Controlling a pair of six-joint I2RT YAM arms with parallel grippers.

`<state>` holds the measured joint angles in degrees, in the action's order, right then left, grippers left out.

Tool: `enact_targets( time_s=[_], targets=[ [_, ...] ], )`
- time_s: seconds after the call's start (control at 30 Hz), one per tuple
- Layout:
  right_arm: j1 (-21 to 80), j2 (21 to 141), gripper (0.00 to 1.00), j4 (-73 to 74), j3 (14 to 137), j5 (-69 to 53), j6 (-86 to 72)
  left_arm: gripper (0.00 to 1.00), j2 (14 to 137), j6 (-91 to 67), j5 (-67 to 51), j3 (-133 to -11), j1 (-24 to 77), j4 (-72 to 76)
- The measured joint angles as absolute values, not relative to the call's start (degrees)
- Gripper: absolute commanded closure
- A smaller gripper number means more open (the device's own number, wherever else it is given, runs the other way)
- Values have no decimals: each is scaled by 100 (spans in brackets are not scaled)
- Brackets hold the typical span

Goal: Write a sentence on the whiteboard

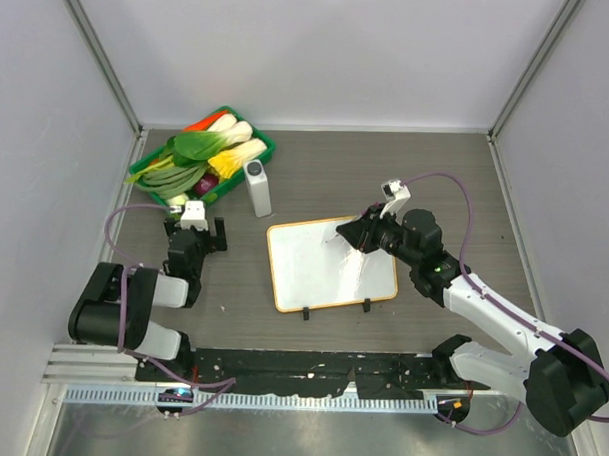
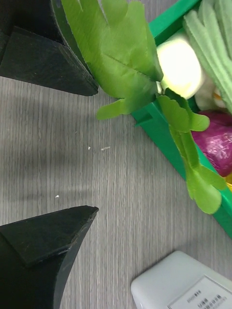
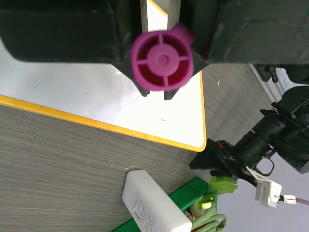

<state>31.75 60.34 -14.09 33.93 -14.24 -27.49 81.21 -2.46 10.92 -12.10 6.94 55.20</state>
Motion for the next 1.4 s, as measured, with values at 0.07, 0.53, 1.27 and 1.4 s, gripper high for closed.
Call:
enact_targets(
  time_s=[0.07, 0.53, 1.27, 1.4],
  targets=[
    [3175, 6025, 99, -1406, 3382, -1424, -2744, 0, 8377, -252, 1094, -1238, 659, 5655],
    [3164, 5819, 99, -1341, 3308, -1402, -2663, 0, 8593, -266, 1140, -1422, 589, 5953],
    [3076, 5507, 99, -405, 3594, -829, -2359, 0, 8593, -276, 1138, -1426, 550, 5940],
    [3061, 5485, 99, -401, 3594, -773, -2349, 0, 8593, -276, 1138, -1444, 550, 5937]
  ],
)
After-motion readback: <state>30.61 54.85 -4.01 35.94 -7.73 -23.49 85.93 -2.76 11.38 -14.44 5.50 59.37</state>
